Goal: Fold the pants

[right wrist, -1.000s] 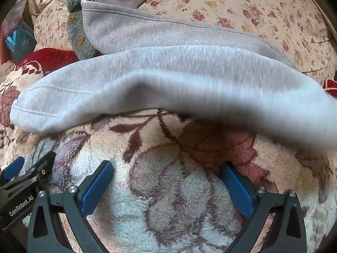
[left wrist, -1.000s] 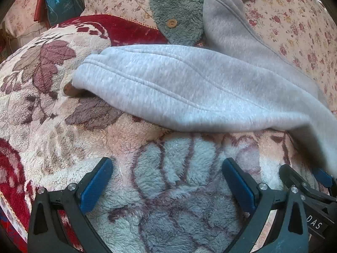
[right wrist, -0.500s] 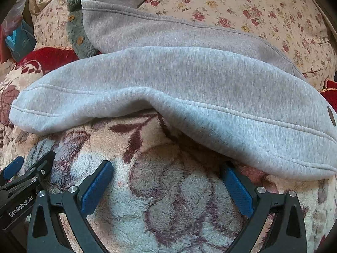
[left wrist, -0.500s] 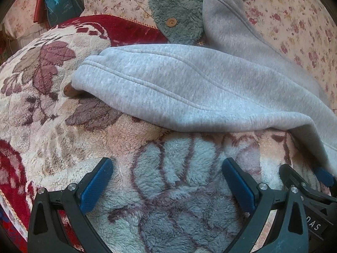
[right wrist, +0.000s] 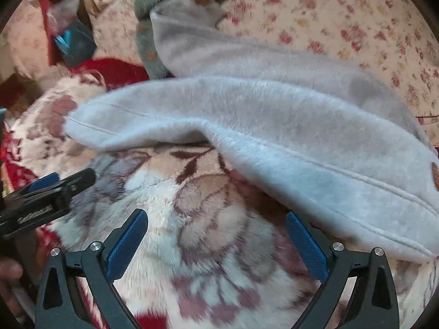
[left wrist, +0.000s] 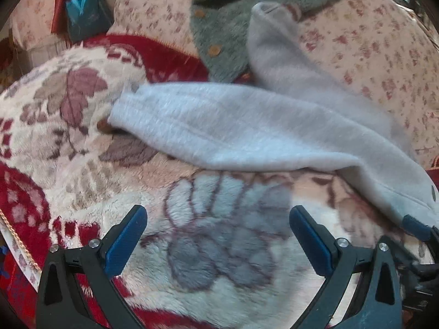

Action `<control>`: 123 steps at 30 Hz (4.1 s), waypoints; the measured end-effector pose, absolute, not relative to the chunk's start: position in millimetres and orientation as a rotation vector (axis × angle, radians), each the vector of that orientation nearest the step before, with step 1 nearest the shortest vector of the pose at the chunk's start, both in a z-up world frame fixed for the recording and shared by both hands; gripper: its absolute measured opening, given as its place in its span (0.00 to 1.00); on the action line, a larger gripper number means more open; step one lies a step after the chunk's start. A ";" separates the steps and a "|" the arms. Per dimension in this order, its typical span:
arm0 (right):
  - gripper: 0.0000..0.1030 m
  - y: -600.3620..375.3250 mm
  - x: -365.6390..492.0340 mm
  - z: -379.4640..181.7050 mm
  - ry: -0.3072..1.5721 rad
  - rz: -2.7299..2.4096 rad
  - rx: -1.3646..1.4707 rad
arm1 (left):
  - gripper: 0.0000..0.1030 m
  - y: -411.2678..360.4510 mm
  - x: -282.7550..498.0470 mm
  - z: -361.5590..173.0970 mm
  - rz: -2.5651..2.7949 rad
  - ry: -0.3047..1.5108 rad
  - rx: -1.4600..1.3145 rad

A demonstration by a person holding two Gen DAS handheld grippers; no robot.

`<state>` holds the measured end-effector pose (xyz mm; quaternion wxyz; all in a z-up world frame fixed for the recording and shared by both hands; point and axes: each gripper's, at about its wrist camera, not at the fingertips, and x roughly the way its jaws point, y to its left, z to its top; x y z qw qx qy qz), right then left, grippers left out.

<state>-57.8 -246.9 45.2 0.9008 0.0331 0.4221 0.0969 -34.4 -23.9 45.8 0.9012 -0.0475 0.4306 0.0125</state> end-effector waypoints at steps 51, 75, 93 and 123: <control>0.98 -399.1 -151.3 96.2 0.769 0.076 0.177 | 1.00 -130.4 -71.5 98.3 -0.065 0.761 0.028; 0.98 -460.0 -149.3 61.2 0.870 -0.077 0.221 | 1.00 7.3 -18.8 57.0 0.156 0.822 -0.155; 0.99 -516.5 -143.2 20.8 0.857 0.008 0.736 | 1.00 31.8 30.2 25.9 0.111 0.919 -0.313; 0.16 -568.7 -175.1 90.0 0.546 0.061 0.884 | 0.10 25.6 5.1 68.0 -0.170 0.869 -0.417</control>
